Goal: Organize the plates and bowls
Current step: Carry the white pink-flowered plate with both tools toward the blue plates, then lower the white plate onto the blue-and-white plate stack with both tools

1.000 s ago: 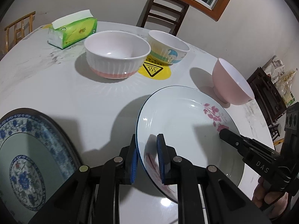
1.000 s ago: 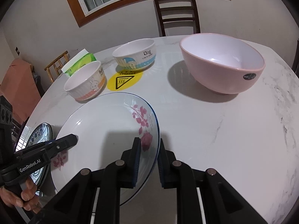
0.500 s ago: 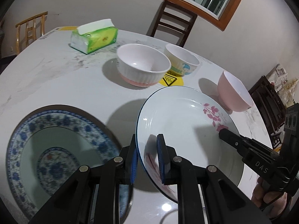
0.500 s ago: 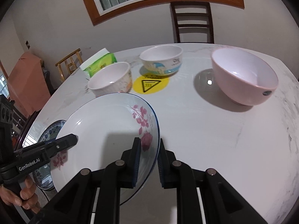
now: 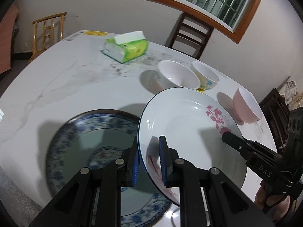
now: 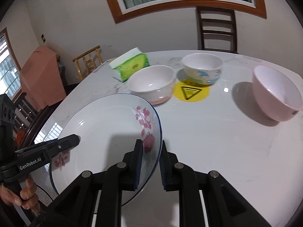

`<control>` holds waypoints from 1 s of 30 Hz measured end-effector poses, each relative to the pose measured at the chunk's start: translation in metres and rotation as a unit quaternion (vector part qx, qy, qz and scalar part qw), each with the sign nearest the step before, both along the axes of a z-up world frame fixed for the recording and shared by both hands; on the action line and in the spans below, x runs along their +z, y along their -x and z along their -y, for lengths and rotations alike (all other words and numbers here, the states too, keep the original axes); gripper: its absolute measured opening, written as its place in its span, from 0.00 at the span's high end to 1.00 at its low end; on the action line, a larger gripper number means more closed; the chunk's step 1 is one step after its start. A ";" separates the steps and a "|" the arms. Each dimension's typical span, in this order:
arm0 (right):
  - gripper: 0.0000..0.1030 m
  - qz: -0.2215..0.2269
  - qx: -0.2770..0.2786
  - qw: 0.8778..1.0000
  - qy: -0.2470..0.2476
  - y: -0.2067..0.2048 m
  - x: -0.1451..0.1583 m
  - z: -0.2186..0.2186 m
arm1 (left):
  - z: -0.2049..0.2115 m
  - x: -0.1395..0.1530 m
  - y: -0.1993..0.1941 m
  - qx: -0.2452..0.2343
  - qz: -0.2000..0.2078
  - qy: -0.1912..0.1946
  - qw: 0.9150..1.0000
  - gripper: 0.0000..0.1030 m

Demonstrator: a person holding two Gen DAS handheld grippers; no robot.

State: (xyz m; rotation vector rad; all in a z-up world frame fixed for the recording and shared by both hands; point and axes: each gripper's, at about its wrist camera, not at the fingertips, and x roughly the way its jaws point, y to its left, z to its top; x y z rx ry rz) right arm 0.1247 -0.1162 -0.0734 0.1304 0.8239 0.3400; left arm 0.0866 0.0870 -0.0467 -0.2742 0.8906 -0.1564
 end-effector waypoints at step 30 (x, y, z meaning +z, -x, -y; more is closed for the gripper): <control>0.84 -0.048 0.088 0.995 0.010 -0.005 -0.029 -0.112 | -0.098 -0.031 0.027 0.079 -0.045 -0.005 0.996 0.85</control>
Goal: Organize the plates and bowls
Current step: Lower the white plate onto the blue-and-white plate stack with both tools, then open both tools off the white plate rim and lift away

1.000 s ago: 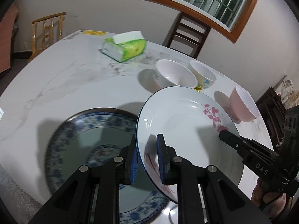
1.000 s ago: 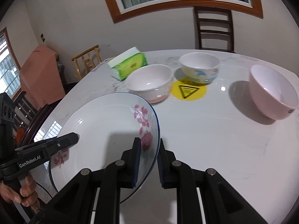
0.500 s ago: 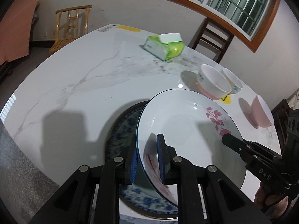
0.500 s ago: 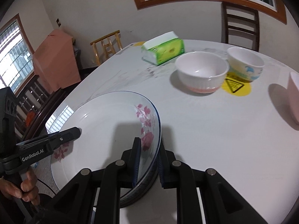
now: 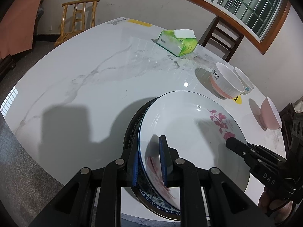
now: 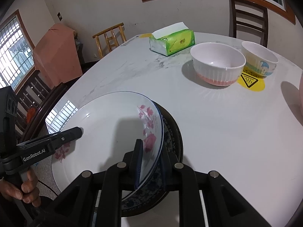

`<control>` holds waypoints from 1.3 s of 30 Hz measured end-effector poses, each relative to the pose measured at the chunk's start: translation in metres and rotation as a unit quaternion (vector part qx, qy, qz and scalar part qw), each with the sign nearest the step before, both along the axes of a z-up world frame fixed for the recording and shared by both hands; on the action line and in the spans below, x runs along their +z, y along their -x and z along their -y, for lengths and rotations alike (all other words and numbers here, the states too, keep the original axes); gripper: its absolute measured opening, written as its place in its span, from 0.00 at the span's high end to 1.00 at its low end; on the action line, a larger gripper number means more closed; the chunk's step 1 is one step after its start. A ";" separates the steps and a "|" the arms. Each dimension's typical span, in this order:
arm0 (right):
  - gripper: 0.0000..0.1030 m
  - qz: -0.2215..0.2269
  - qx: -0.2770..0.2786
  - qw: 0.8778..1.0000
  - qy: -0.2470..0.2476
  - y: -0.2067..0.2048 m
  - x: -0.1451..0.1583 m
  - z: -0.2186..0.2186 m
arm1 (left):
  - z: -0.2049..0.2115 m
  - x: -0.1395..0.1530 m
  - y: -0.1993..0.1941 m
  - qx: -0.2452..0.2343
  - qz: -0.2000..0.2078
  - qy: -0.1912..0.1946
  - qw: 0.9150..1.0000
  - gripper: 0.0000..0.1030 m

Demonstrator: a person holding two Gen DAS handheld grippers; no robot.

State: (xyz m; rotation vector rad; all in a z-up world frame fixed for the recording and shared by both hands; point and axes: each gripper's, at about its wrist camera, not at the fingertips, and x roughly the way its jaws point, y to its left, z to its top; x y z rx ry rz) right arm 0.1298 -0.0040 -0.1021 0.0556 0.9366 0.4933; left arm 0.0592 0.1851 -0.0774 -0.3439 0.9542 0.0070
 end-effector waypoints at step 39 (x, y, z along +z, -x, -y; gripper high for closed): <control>0.65 -0.080 -0.009 0.993 0.090 -0.011 -0.003 -0.029 | 0.008 -0.004 -0.017 0.015 -0.057 0.002 0.998 0.63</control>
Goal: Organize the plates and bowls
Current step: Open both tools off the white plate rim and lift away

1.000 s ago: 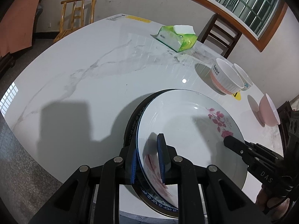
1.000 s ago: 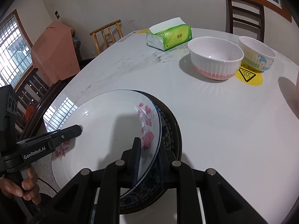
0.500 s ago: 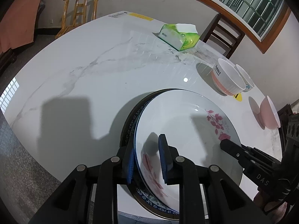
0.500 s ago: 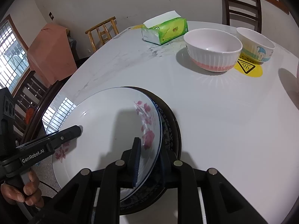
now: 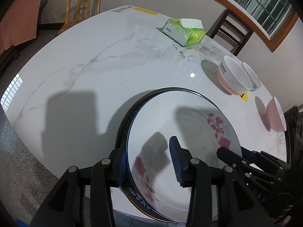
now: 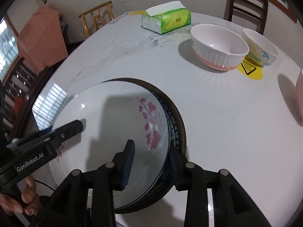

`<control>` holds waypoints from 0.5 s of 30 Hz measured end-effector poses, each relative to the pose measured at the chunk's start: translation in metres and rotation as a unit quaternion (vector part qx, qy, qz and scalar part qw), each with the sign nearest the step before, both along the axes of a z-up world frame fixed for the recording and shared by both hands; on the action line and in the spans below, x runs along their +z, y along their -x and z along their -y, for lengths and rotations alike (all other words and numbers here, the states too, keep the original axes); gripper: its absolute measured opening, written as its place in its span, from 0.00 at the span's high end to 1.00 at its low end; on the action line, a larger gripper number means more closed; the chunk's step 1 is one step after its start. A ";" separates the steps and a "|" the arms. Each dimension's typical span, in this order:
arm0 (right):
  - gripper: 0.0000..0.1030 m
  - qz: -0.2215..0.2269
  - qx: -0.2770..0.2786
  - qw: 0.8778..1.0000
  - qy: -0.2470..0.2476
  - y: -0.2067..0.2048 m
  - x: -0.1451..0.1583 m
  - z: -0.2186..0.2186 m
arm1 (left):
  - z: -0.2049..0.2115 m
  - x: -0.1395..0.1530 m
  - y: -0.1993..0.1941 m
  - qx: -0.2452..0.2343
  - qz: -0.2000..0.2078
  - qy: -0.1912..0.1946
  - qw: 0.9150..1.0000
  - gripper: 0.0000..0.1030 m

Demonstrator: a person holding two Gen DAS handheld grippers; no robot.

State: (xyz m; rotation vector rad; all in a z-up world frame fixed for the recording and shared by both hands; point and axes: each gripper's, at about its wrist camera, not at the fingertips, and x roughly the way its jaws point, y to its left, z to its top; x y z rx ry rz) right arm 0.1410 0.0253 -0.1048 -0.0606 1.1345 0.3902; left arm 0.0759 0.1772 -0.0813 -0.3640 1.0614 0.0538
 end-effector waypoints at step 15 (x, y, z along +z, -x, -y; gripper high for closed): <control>0.65 0.009 0.032 0.998 0.054 0.000 0.017 -0.010 | 0.013 0.004 -0.005 -0.026 -0.005 -0.064 0.998 0.57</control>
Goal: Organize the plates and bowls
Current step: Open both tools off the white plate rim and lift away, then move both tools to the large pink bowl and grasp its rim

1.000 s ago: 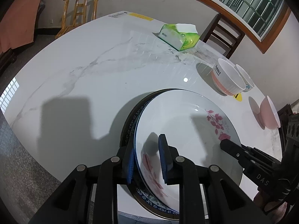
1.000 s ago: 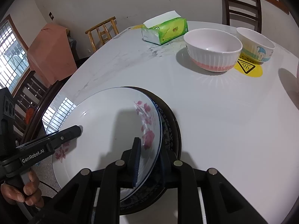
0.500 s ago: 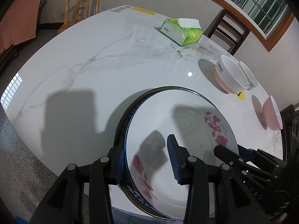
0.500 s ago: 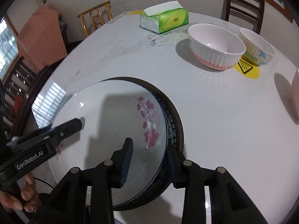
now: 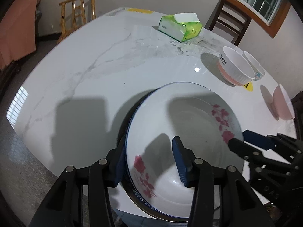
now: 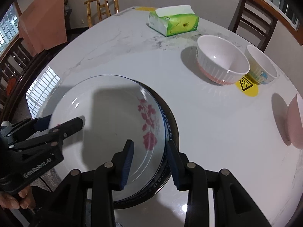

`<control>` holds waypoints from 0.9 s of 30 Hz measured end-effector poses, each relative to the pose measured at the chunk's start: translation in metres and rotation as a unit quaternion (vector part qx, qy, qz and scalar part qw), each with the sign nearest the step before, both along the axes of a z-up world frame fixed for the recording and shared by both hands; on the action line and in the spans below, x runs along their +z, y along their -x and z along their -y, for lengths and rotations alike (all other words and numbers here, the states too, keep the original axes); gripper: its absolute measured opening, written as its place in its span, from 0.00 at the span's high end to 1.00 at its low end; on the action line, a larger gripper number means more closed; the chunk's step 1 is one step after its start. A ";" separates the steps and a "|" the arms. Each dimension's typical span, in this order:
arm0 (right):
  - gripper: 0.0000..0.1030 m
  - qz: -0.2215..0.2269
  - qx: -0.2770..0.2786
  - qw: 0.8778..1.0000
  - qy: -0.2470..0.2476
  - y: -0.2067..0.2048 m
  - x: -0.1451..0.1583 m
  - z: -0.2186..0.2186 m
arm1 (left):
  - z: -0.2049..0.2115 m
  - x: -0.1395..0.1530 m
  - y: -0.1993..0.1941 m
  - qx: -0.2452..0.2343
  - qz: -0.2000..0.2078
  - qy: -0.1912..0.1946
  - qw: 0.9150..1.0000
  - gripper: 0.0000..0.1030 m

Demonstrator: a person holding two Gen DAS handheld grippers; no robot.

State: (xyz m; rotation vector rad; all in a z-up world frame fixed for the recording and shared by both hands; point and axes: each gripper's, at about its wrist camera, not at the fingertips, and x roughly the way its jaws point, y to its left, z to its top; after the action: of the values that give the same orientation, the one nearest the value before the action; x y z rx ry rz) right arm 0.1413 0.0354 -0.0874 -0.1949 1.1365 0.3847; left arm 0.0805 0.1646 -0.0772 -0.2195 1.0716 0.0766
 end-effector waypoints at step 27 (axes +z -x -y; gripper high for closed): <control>0.65 -0.008 -0.269 0.959 -0.092 0.027 0.011 0.312 | 0.196 0.048 -0.063 -0.173 0.050 -0.009 0.984 0.38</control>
State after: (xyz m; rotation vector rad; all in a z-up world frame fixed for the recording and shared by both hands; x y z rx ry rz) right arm 0.1139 -0.2768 -0.0760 0.2817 1.1132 0.0055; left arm 0.1433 -0.0310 -0.0293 -0.0184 0.9943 -0.2359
